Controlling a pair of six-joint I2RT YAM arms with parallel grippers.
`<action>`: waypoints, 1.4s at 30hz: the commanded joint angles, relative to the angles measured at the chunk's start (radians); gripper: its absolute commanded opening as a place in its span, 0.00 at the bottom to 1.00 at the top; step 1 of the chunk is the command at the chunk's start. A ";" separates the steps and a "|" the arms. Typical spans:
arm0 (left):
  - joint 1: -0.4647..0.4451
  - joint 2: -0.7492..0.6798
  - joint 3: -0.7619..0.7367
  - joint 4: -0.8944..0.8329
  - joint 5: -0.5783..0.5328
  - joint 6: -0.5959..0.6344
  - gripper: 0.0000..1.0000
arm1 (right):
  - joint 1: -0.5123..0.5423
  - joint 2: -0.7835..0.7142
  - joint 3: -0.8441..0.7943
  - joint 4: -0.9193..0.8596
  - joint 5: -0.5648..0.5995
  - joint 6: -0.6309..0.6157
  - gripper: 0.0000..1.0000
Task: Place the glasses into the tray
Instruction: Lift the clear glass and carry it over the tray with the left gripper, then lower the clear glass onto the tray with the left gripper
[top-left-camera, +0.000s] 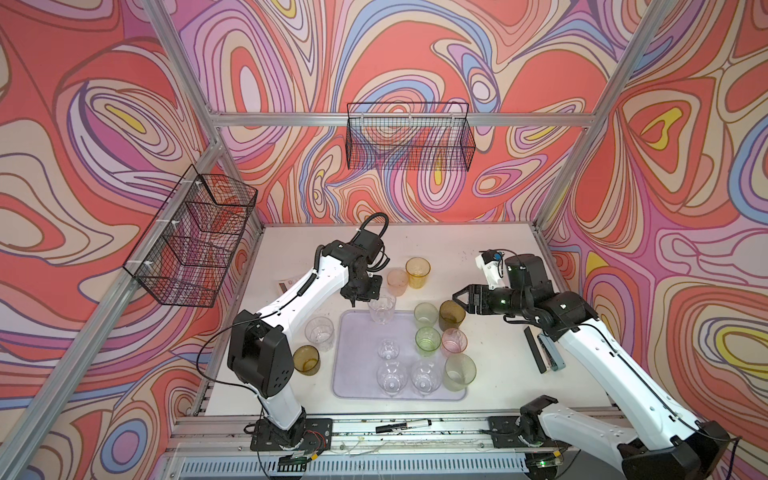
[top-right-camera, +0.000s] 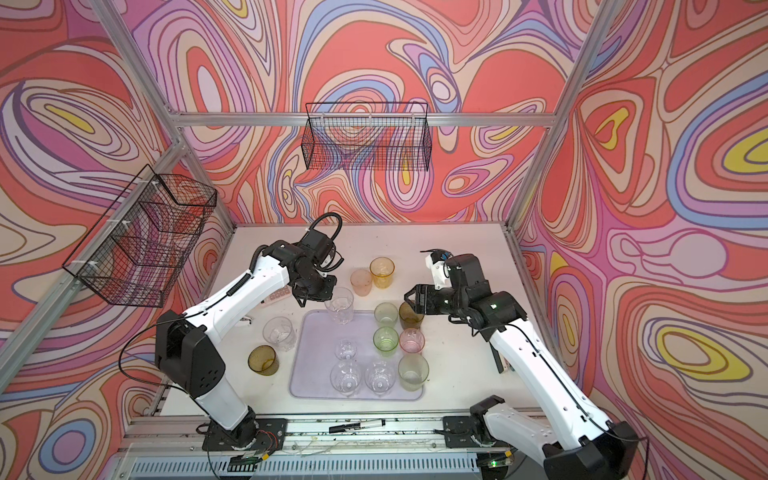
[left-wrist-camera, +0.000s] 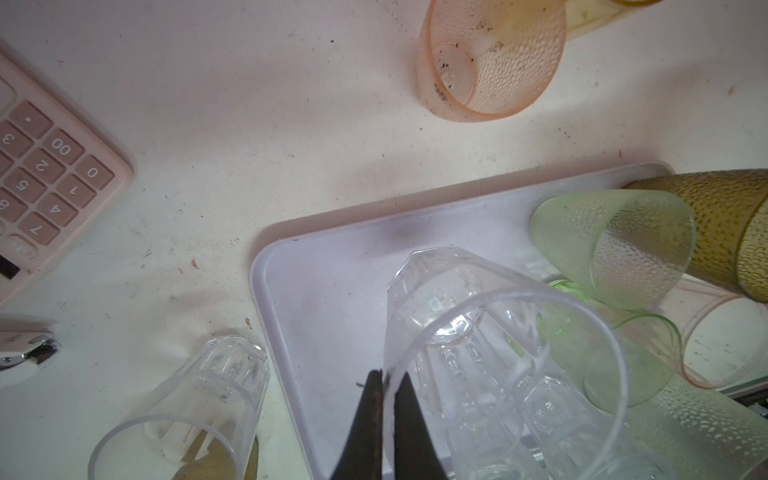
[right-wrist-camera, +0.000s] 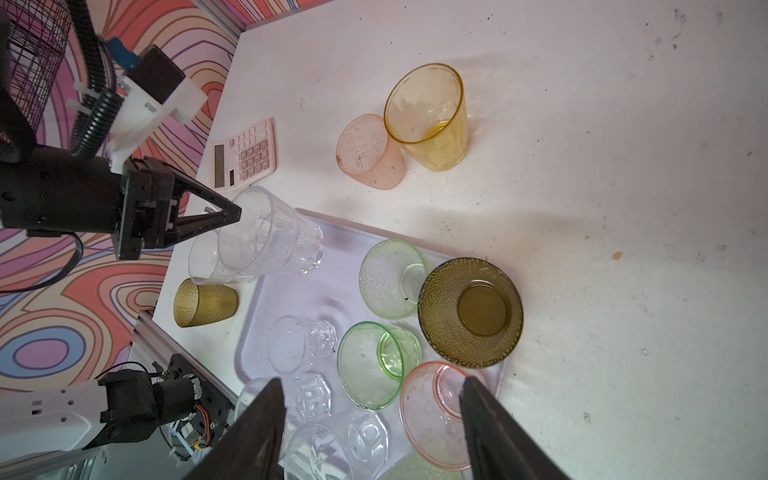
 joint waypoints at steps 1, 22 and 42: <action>-0.021 -0.009 -0.023 0.031 0.014 -0.027 0.00 | -0.003 -0.015 -0.017 0.008 0.012 0.007 0.69; -0.076 0.039 -0.104 0.140 0.029 -0.054 0.00 | -0.003 -0.008 -0.023 0.018 0.007 0.011 0.70; -0.110 0.100 -0.083 0.167 0.016 -0.060 0.00 | -0.004 -0.009 -0.025 0.018 0.008 0.009 0.70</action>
